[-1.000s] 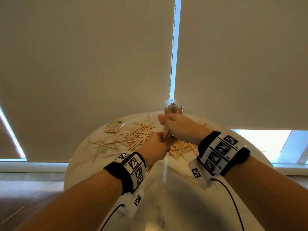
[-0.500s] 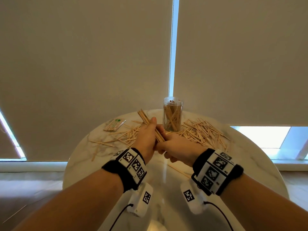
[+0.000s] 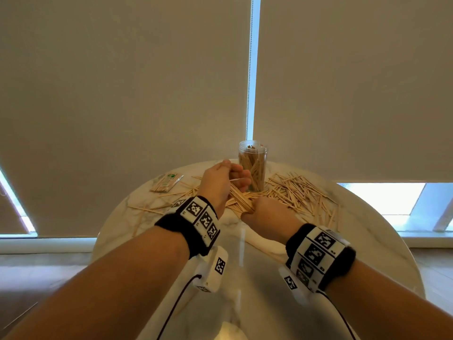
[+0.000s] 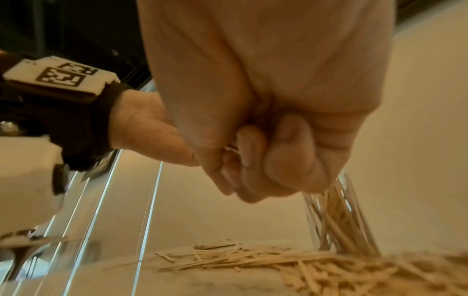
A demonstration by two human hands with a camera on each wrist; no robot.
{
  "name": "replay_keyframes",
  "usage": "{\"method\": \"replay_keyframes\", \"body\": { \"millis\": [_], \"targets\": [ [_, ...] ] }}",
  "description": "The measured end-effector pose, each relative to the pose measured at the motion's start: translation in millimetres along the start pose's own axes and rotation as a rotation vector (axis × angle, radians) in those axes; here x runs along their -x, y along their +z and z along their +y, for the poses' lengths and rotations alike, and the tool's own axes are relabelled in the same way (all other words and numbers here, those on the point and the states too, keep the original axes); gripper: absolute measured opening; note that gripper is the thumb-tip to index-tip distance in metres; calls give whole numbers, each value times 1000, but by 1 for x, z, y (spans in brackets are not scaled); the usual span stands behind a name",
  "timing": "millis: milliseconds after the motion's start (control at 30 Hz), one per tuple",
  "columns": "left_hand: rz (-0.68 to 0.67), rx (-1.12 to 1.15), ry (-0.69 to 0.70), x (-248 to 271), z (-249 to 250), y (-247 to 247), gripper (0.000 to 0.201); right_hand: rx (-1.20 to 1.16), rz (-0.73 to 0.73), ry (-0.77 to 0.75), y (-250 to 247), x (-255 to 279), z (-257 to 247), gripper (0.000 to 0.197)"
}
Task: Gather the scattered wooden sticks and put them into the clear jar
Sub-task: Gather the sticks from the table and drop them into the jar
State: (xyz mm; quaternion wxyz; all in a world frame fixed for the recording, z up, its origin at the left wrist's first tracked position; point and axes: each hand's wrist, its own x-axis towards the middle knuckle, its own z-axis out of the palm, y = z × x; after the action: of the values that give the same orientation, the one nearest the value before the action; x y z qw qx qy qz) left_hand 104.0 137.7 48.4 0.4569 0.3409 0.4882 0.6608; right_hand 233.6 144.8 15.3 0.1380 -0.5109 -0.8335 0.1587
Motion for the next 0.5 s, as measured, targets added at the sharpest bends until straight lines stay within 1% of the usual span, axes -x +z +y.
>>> {"method": "replay_keyframes", "body": {
  "millis": [100,133,167,233,267,300,367,400,467,500],
  "targets": [
    [-79,-102,2,-1,-3,6,32,6,81,42,3,-2,5,23],
    [-85,-193,50,-4,-5,5,26,1,105,57,2,-2,8,22],
    [-63,-309,129,-7,-7,3,19,-6,110,65,2,-3,10,21],
    [39,-497,272,-11,-8,0,16,2,95,59,0,-4,12,24],
    [69,-538,280,-11,-6,1,19,14,100,54,0,-5,14,25],
    [54,-570,224,-11,-5,2,27,25,106,53,-1,-7,14,23],
    [-38,-659,63,-7,-5,5,43,62,115,38,-1,-10,15,20],
    [-80,-732,47,-6,-7,5,44,87,112,29,-1,-11,15,22],
    [-102,-906,132,-5,-12,4,42,107,103,12,-2,-11,15,24],
    [-70,-979,181,-5,-13,3,42,102,106,-4,-3,-11,16,25]
  ]
}}
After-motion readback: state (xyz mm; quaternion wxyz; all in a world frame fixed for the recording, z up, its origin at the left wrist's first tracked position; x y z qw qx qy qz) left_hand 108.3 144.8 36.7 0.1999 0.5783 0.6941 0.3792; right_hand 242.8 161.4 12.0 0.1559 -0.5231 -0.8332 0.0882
